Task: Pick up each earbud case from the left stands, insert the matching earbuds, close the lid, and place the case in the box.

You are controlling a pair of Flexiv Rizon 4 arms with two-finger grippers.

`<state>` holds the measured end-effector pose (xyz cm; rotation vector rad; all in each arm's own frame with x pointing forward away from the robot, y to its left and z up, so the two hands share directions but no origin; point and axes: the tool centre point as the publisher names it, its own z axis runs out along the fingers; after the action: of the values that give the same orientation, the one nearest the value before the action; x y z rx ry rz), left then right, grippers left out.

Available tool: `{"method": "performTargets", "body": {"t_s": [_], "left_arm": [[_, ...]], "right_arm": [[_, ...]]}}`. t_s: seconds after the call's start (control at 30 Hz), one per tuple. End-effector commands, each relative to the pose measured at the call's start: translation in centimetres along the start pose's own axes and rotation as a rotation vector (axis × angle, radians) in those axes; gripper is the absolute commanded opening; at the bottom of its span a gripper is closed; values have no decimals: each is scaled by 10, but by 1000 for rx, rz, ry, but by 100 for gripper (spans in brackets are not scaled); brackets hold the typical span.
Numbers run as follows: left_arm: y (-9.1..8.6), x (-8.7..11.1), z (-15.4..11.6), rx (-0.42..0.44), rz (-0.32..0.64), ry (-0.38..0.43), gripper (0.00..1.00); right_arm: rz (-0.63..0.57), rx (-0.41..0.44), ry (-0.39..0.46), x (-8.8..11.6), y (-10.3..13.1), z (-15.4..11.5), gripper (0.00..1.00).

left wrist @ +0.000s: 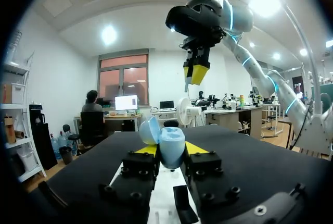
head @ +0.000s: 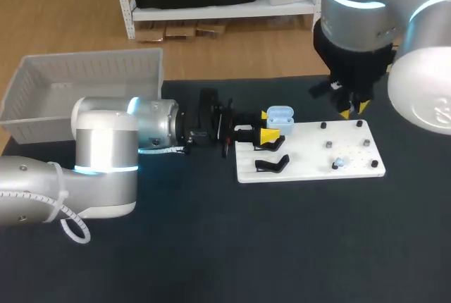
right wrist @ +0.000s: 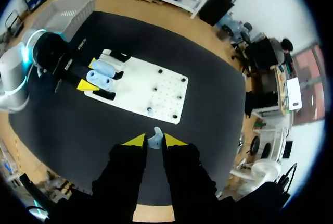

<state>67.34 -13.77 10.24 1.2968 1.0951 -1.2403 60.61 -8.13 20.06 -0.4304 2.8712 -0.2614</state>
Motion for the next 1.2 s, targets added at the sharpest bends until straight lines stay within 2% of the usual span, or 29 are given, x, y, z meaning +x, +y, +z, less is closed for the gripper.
{"method": "performTargets", "body": {"t_s": [0.03, 0.07, 0.1, 0.13, 0.17, 0.23, 0.3, 0.37, 0.47, 0.6, 1.07, 1.2], "left_arm": [[-1, 1, 0, -3, 4, -4, 0], [-1, 1, 0, -3, 4, -4, 0], [-1, 1, 0, -3, 4, -4, 0], [-1, 1, 0, -3, 4, -4, 0], [-1, 1, 0, -3, 4, -4, 0], [-1, 1, 0, -3, 4, -4, 0], [-1, 1, 0, -3, 4, -4, 0], [-1, 1, 0, -3, 4, -4, 0], [-1, 1, 0, -3, 4, -4, 0], [-1, 1, 0, -3, 4, -4, 0], [-1, 1, 0, -3, 4, -4, 0], [-1, 1, 0, -3, 4, -4, 0]], "right_arm": [[162, -54, 39, -6, 18, -7, 0], [254, -88, 93, -10, 21, -8, 0], [343, -85, 200, -12, 24, -6, 0], [408, -81, 235, -14, 28, -5, 0], [497, -137, 230, -21, 32, -8, 0], [520, -131, 256, -27, 41, -7, 0], [562, -172, 249, -33, 49, -6, 0], [571, -159, 274, -37, 54, 0, 0], [561, -227, 311, -43, 63, 3, 0], [564, -262, 297, -49, 65, 9, 0], [564, -262, 297, -49, 65, 9, 0], [624, -269, 210, -53, 74, 3, 0]]}}
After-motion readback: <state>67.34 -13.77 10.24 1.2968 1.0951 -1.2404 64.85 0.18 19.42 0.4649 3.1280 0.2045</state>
